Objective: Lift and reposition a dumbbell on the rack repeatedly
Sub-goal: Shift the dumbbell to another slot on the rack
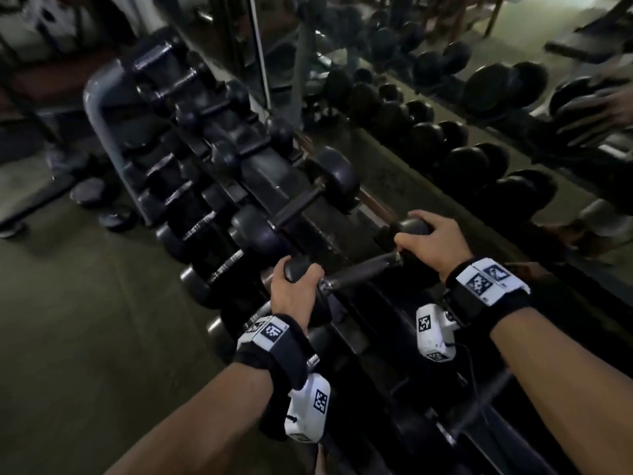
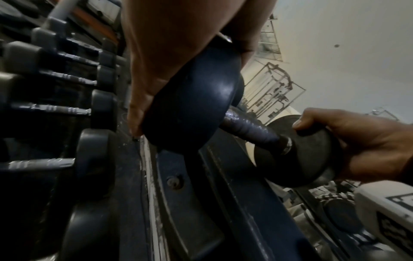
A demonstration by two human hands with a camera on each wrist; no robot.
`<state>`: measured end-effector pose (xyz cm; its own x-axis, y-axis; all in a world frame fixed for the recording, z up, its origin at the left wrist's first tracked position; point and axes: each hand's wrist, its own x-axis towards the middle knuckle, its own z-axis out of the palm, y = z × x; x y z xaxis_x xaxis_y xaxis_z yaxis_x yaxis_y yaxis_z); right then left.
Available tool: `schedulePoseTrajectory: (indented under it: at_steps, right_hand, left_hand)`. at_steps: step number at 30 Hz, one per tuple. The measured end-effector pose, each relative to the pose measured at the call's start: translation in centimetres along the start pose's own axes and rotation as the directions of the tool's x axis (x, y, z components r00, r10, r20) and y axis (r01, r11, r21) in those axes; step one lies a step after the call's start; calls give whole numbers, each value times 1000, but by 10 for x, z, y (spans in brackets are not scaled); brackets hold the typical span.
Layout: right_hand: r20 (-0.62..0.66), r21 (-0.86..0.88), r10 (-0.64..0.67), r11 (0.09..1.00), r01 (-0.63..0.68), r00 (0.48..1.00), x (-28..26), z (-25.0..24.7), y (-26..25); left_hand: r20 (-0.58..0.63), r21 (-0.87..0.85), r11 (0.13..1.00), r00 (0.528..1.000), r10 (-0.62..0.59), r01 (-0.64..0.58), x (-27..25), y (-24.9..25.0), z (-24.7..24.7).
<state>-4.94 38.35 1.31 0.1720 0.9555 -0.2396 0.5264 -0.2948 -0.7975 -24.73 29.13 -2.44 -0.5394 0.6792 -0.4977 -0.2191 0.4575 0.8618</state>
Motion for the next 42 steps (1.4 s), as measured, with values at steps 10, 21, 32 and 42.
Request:
schedulePoseTrajectory:
  at_steps: [10, 21, 32, 42]
  right_hand:
    - [106, -72, -42, 996, 50, 994, 41, 0, 11]
    - [209, -30, -106, 993, 115, 972, 49, -3, 16]
    - [276, -58, -126, 987, 147, 953, 35, -4, 24]
    - [298, 11, -173, 984, 178, 939, 29, -9, 29]
  left_hand:
    - [-54, -45, 996, 995, -82, 79, 4, -5, 28]
    - [-18, -37, 997, 998, -63, 62, -2, -9, 23]
    - [-23, -49, 997, 998, -61, 59, -42, -57, 17]
    - [-36, 27, 999, 999, -17, 18, -45, -64, 16]
